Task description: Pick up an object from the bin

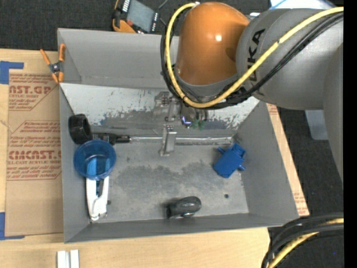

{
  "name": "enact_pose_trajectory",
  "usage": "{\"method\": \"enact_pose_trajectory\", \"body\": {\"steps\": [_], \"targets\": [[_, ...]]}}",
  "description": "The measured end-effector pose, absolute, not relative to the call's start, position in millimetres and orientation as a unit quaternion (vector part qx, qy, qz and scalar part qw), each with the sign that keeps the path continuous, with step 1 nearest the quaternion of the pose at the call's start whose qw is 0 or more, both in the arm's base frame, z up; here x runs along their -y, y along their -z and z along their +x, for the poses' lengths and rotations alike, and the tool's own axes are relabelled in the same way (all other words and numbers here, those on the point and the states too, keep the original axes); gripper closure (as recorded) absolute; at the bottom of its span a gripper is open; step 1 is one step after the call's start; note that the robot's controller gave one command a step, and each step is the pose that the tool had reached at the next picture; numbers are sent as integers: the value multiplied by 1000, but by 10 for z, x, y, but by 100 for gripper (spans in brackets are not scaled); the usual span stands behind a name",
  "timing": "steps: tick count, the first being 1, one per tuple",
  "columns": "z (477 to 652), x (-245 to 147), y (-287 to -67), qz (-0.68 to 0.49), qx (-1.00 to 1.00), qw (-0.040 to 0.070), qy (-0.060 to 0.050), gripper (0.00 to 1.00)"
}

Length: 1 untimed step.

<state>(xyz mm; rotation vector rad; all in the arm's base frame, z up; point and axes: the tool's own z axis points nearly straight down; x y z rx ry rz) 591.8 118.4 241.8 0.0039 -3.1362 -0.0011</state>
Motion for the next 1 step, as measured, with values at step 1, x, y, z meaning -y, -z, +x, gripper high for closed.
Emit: {"method": "enact_pose_trajectory", "body": {"steps": [1], "targets": [[5934,-1176,-2464,0,1000,-1,1,0]]}}
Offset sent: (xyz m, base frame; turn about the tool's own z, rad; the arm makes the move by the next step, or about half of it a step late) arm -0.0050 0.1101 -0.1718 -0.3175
